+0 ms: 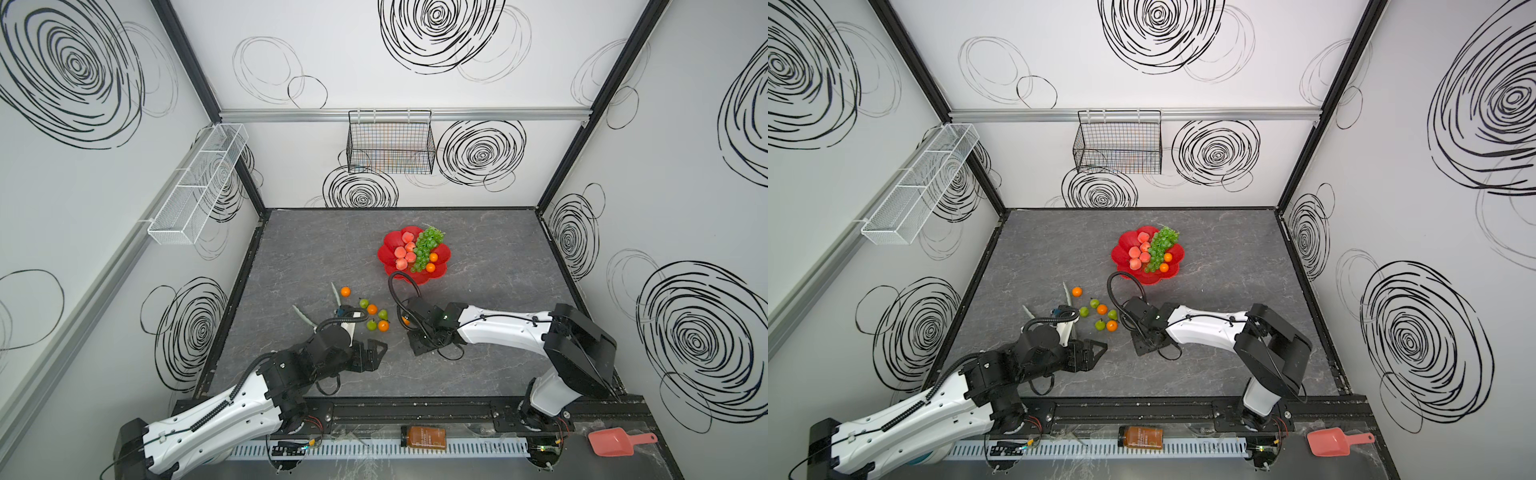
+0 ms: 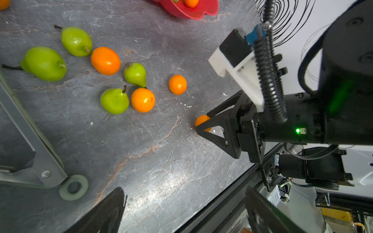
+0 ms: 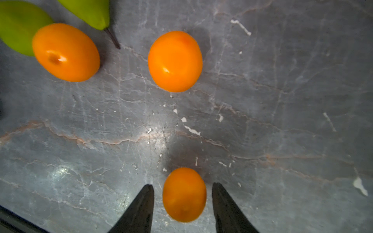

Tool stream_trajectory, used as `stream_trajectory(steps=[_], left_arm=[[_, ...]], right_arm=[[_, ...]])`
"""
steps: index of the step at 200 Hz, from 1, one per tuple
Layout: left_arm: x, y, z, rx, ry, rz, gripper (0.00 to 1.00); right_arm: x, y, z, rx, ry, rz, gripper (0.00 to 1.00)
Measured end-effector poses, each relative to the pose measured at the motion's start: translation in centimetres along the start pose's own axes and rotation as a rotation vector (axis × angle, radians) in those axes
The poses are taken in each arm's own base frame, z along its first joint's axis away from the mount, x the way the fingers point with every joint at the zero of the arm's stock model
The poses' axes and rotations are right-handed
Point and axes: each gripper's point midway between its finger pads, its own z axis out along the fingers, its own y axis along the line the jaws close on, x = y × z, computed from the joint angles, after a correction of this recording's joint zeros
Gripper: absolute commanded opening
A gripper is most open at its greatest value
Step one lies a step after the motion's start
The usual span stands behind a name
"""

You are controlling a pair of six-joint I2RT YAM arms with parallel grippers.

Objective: Arrange fruit in a fruit bowl
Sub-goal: Pick up the fruit from the bottom-center of the table.

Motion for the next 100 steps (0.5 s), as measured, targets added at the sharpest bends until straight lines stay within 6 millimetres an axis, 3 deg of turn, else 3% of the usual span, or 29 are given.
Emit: stream_trajectory(steps=[100], left_arm=[[0.0,0.0,0.0,0.004,0.004,0.003,0.96]], right_arm=[[0.3,-0.2,1.1,0.022,0.017,0.002,0.44]])
